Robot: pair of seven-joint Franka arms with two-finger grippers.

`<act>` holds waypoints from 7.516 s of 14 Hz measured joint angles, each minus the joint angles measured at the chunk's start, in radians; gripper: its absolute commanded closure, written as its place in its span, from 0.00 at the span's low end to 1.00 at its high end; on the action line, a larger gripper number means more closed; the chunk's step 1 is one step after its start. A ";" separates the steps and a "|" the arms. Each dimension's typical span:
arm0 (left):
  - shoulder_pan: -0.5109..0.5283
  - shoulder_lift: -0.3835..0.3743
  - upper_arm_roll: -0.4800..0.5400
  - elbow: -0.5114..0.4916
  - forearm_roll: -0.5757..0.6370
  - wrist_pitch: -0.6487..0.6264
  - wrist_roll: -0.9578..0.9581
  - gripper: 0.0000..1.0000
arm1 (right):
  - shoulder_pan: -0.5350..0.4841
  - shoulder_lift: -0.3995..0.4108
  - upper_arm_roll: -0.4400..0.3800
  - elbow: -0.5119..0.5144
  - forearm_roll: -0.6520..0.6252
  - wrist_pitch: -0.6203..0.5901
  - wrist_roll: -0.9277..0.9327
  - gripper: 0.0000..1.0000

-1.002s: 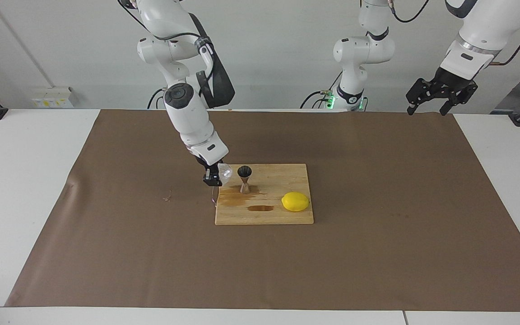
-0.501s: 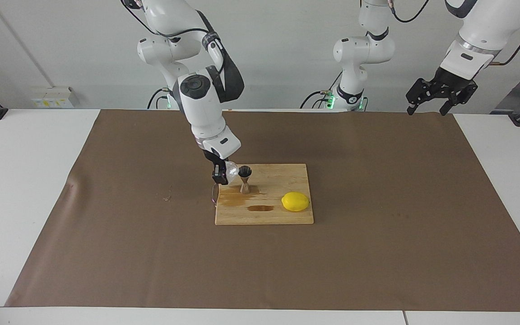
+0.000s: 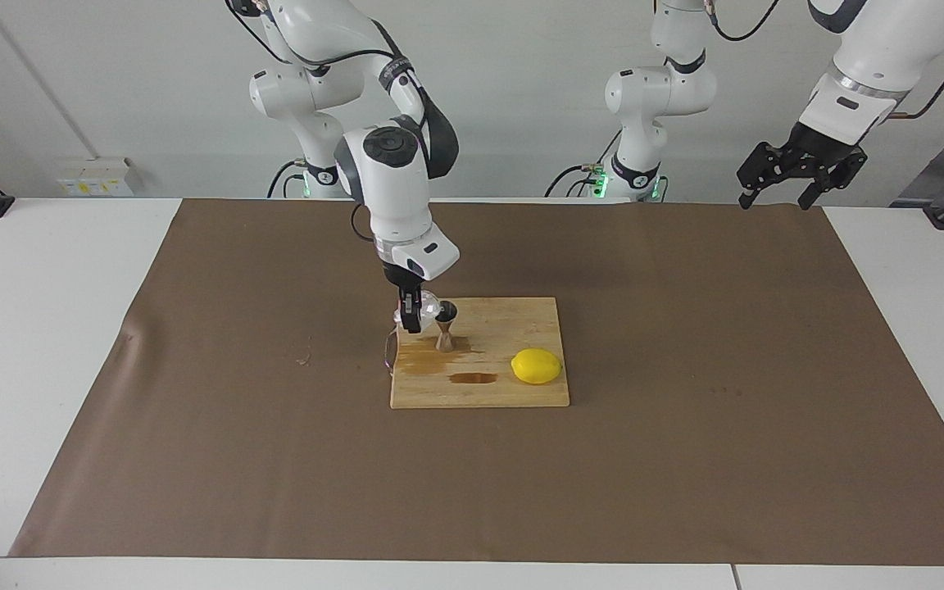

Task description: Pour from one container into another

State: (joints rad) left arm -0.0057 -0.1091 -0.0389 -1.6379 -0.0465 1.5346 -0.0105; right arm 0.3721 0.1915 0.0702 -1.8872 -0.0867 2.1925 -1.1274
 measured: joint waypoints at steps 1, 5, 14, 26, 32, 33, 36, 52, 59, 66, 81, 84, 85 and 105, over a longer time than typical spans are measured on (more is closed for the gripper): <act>0.000 0.000 0.000 0.000 0.000 0.000 0.000 0.00 | 0.000 0.000 0.000 0.000 -0.013 0.000 0.000 0.50; 0.000 0.000 0.000 0.000 0.000 0.000 0.000 0.00 | 0.007 0.000 0.000 0.000 -0.029 0.000 0.000 0.50; 0.000 0.000 0.000 0.000 0.000 0.000 0.000 0.00 | 0.018 0.000 0.000 0.000 -0.099 -0.003 0.007 0.50; 0.000 0.000 0.000 0.000 0.000 0.000 0.000 0.00 | 0.068 -0.011 0.001 0.000 -0.214 -0.049 0.118 0.50; 0.000 0.000 0.000 0.000 0.000 0.000 0.000 0.00 | 0.066 -0.011 0.001 0.000 -0.214 -0.043 0.133 0.50; 0.000 0.000 0.000 0.000 0.000 0.000 0.000 0.00 | 0.066 -0.011 0.001 0.000 -0.214 -0.033 0.140 0.50; 0.000 0.000 0.000 0.000 0.000 0.000 0.000 0.00 | 0.063 -0.011 0.001 0.000 -0.213 -0.015 0.178 0.50; 0.000 0.000 0.000 0.000 0.000 0.000 0.000 0.00 | -0.074 -0.015 0.001 0.002 0.081 0.056 0.008 0.50; 0.000 0.000 0.000 0.000 0.000 0.000 0.000 0.00 | -0.265 -0.014 -0.001 -0.021 0.381 0.058 -0.334 0.50; 0.000 0.000 0.000 0.000 0.000 0.000 0.000 0.00 | -0.473 -0.016 -0.003 -0.182 0.717 0.106 -0.716 0.50; 0.000 0.000 0.000 -0.001 0.000 0.000 0.000 0.00 | -0.524 0.060 -0.002 -0.294 0.870 0.184 -0.966 0.19; 0.000 0.000 0.000 -0.001 0.000 0.000 0.000 0.00 | -0.524 0.070 -0.001 -0.291 0.886 0.184 -0.978 0.00; 0.000 0.000 0.000 -0.001 0.000 0.000 0.000 0.00 | -0.522 0.067 0.000 -0.286 0.886 0.184 -0.978 0.00; 0.000 0.000 0.000 -0.001 0.000 0.000 0.000 0.00 | -0.435 -0.213 0.010 -0.060 0.353 -0.262 0.393 0.00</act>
State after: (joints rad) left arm -0.0056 -0.1095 -0.0388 -1.6384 -0.0465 1.5348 -0.0106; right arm -0.0629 -0.0215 0.0802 -1.9467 0.2666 1.9301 -0.7344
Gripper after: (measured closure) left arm 0.000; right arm 0.000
